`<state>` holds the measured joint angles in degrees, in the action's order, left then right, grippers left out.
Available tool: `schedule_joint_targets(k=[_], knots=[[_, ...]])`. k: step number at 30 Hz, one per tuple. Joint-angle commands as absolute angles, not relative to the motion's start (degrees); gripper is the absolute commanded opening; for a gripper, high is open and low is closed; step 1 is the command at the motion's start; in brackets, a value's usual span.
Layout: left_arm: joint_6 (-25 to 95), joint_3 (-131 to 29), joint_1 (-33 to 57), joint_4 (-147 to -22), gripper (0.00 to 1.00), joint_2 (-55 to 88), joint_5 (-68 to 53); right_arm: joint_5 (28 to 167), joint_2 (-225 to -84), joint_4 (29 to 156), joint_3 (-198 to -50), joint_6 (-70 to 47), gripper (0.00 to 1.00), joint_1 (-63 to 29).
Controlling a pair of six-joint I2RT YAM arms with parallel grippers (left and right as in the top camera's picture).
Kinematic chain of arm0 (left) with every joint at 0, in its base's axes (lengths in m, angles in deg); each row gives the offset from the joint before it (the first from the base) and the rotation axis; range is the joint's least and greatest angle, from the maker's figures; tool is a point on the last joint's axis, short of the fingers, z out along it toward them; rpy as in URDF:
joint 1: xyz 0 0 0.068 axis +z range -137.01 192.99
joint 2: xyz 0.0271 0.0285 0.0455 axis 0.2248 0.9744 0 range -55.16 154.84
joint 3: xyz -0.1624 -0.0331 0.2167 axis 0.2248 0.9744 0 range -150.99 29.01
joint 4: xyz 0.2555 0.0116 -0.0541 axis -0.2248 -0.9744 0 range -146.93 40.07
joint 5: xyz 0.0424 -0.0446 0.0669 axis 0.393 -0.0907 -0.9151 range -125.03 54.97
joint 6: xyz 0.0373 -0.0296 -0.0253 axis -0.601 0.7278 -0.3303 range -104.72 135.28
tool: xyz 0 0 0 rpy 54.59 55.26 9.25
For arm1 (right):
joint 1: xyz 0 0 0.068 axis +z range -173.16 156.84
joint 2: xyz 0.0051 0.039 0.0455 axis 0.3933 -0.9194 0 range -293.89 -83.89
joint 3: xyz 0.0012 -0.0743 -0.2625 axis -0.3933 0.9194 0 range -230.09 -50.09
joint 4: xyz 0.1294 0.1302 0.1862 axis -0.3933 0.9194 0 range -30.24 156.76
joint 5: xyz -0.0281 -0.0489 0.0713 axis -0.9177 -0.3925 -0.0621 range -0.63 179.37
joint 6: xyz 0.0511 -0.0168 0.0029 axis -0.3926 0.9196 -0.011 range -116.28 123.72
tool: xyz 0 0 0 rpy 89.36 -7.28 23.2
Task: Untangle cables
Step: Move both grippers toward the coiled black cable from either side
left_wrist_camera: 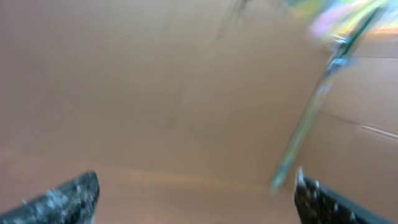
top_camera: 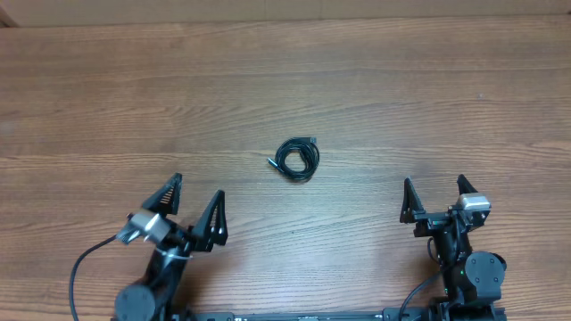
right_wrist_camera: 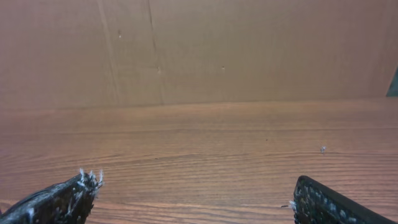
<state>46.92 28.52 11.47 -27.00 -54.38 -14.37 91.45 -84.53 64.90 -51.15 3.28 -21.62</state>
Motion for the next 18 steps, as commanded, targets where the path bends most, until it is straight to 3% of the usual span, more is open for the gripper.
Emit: schedule_joint_targets(k=[1, 4, 7, 12, 18], knots=[[49.6, 27.0, 11.1, -20.7, 1.00, -54.8, -14.0, 90.9, -84.2, 64.5, -50.6, 3.1, 1.00, -21.8], [43.9, 21.5, 11.1, -24.1, 1.00, -54.4, -20.1, 90.9, -84.2, 64.5, -50.6, 3.1, 1.00, -21.8], [34.8, 10.6, 11.1, -35.6, 1.00, -49.9, -21.0, 90.9, -84.2, 64.5, -50.6, 3.1, 1.00, -21.8], [31.5, -13.1, 11.1, -64.3, 1.00, -33.6, -20.3, 90.9, -84.2, 64.5, -50.6, 3.1, 1.00, -21.8], [23.3, -45.6, 11.1, -100.8, 1.00, -5.3, -7.9, 90.9, -84.2, 64.5, -50.6, 3.1, 1.00, -21.8]])
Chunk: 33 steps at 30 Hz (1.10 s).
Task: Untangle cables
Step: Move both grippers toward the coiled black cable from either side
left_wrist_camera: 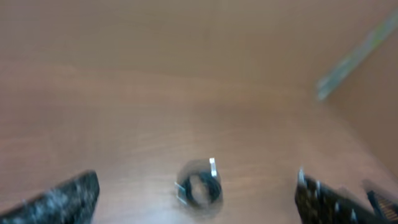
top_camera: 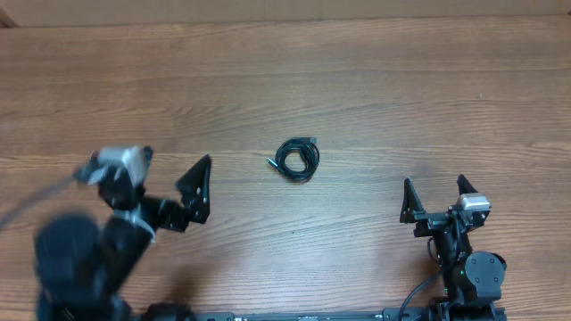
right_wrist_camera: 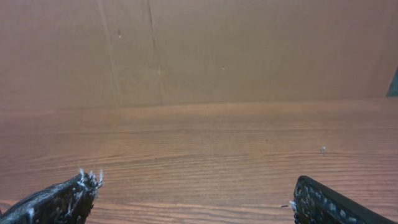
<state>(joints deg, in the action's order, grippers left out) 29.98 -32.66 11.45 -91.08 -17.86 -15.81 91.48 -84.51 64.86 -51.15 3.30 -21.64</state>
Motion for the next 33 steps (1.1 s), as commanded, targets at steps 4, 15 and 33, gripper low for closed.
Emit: schedule_joint_targets(k=[4, 15, 33], knots=[[20.7, -65.3, 11.1, -126.4, 1.00, 15.7, -2.9, 90.9, -84.2, 64.5, -50.6, 3.1, 1.00, -21.8], [16.6, -70.6, 5.3, -136.5, 0.99, 42.3, 1.2, 119.0, -84.2, 58.8, -50.6, -14.8, 1.00, -21.6], [17.2, -70.5, -2.8, -123.3, 1.00, 50.9, -11.5, 109.8, -100.7, 93.9, -98.1, -7.8, 1.00, -24.5]])
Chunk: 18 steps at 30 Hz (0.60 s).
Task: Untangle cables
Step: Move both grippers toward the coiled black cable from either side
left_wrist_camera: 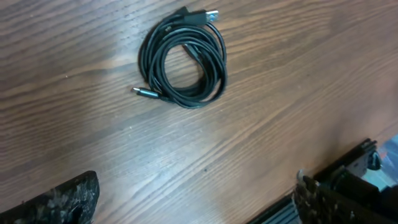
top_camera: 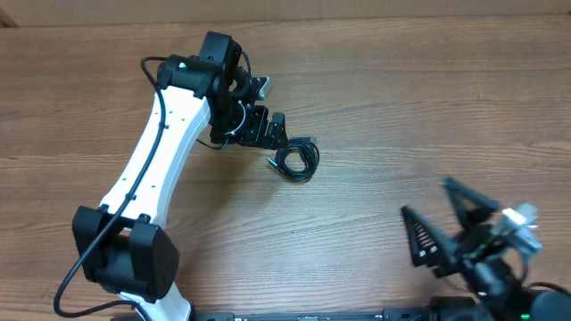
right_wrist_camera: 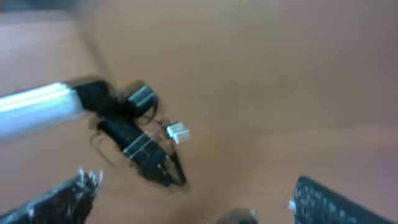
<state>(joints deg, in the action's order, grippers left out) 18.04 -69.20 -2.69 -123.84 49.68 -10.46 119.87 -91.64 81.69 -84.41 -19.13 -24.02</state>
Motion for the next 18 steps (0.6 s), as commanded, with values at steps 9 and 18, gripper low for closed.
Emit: schedule_joint_targets(k=[9, 18], knots=[[24.7, -70.5, -2.8, -116.7, 1.00, 52.8, -11.7, 141.5, -136.7, 115.4, -117.9, -11.3, 0.89, -24.3], [28.8, -70.5, -2.7, -118.3, 1.00, 53.5, -24.7, 122.2, -168.9, 111.4, -117.9, -21.6, 0.74, -9.2]])
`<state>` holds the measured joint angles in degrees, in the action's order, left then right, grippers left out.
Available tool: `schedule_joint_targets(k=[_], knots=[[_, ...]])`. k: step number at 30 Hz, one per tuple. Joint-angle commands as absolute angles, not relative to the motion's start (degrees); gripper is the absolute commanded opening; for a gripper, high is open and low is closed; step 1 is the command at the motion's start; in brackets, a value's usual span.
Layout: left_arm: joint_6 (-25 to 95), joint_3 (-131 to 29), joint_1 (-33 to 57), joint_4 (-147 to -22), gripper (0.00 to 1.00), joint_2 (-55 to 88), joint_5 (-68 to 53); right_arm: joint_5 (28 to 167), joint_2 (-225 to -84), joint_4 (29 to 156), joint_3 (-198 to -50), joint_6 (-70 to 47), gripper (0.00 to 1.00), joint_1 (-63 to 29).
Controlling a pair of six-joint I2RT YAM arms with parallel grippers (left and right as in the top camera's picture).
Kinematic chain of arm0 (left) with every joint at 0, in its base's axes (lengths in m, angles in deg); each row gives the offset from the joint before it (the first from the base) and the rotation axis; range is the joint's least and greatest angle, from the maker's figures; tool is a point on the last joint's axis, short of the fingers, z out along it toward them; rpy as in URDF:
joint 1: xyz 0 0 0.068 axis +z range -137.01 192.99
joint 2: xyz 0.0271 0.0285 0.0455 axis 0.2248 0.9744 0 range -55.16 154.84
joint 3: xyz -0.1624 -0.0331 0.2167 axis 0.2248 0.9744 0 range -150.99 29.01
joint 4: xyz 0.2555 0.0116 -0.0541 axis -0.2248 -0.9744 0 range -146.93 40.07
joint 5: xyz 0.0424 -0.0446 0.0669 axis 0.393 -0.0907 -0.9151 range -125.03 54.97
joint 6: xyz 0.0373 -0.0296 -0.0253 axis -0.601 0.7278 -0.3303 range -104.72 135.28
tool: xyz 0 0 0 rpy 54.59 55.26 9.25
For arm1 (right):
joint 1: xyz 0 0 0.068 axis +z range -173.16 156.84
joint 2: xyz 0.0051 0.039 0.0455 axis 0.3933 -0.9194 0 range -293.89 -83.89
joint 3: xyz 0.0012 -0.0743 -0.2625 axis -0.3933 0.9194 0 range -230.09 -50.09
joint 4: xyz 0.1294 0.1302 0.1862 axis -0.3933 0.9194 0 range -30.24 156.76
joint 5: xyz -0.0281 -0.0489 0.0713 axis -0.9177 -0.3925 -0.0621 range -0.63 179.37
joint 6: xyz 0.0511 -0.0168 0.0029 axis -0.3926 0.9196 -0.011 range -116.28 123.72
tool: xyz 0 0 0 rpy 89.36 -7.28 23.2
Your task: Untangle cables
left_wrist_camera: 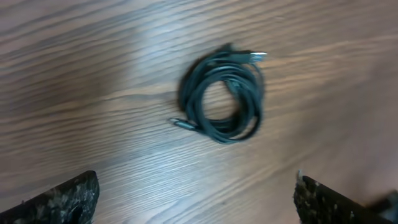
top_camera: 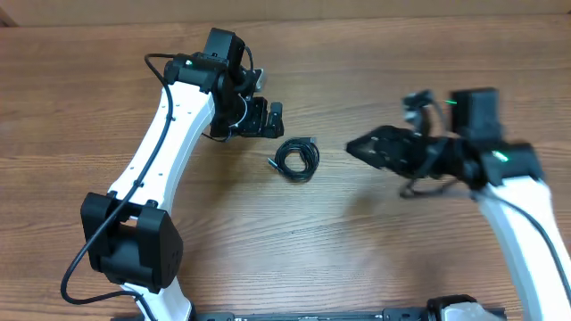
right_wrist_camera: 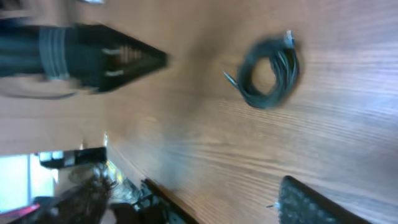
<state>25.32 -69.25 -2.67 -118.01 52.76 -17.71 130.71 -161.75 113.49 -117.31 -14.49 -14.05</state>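
Observation:
A small coil of black cable (top_camera: 297, 160) lies flat on the wooden table, near its middle. The left wrist view shows the coil (left_wrist_camera: 222, 96) with a silver plug at its top and a loose end at its left. My left gripper (top_camera: 270, 119) hangs open just up and left of the coil, nothing between its fingers. My right gripper (top_camera: 364, 147) is open to the right of the coil, pointing at it. In the right wrist view the coil (right_wrist_camera: 268, 72) sits ahead, and the left gripper (right_wrist_camera: 124, 57) shows beyond it.
Bare wooden table (top_camera: 375, 259) lies all round the coil. A cardboard wall runs along the far edge (top_camera: 357, 9). The white left arm (top_camera: 156, 169) stretches from the near left base toward the coil.
My right arm has left its spot at the near right and now reaches in toward the coil from the right. My left gripper has shifted slightly up, still open beside the coil.
Both arms sat at the near edge, open, with the coil alone mid-table. The left arm was then lifting off, and later hung open by the coil's upper left while the right arm began moving. Now both open grippers flank the coil.

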Motion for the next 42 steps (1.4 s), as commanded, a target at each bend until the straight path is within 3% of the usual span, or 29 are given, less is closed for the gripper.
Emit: schedule_joint_targets(k=[1, 4, 13, 19, 21, 26, 29, 32, 35, 42], knots=[[29.6, -70.5, -2.7, -118.3, 1.00, 53.5, -26.1, 120.0, -171.9, 109.3, -117.9, -24.1, 0.71, -7.5], [30.3, -70.5, -2.7, -118.7, 1.00, 53.5, -30.0, 117.9, -181.6, 100.5, -117.9, -30.9, 0.70, -3.1], [30.7, -70.5, -1.6, -118.9, 1.00, 53.5, -32.4, 112.0, -194.2, 91.6, -117.9, -41.0, 0.48, 2.3], [29.4, -70.5, -1.7, -118.9, 1.00, 53.5, -29.1, 110.4, -194.8, 90.9, -117.9, -41.2, 0.22, 2.8], [27.5, -70.5, -1.7, -118.9, 1.00, 53.5, -26.0, 112.7, -194.8, 90.9, -118.2, -40.3, 0.04, 2.8], [24.0, -70.5, -1.7, -119.4, 0.98, 53.5, -20.5, 127.6, -194.0, 91.9, -122.9, -33.2, 0.04, 2.7], [24.0, -70.5, -1.7, -120.1, 0.90, 53.5, -20.4, 129.9, -192.5, 97.6, -128.0, -31.1, 0.04, 2.7], [24.0, -70.4, -1.7, -121.3, 0.76, 53.5, -20.4, 130.0, -191.2, 102.2, -132.5, -28.7, 0.04, 2.7], [24.0, -70.4, -1.8, -122.3, 0.73, 53.5, -20.4, 136.7, -190.8, 103.5, -136.4, -24.6, 0.04, 2.7], [24.0, -70.4, -1.8, -122.3, 0.61, 53.5, -20.4, 138.2, -190.8, 103.5, -138.0, -24.7, 0.04, 2.5]])
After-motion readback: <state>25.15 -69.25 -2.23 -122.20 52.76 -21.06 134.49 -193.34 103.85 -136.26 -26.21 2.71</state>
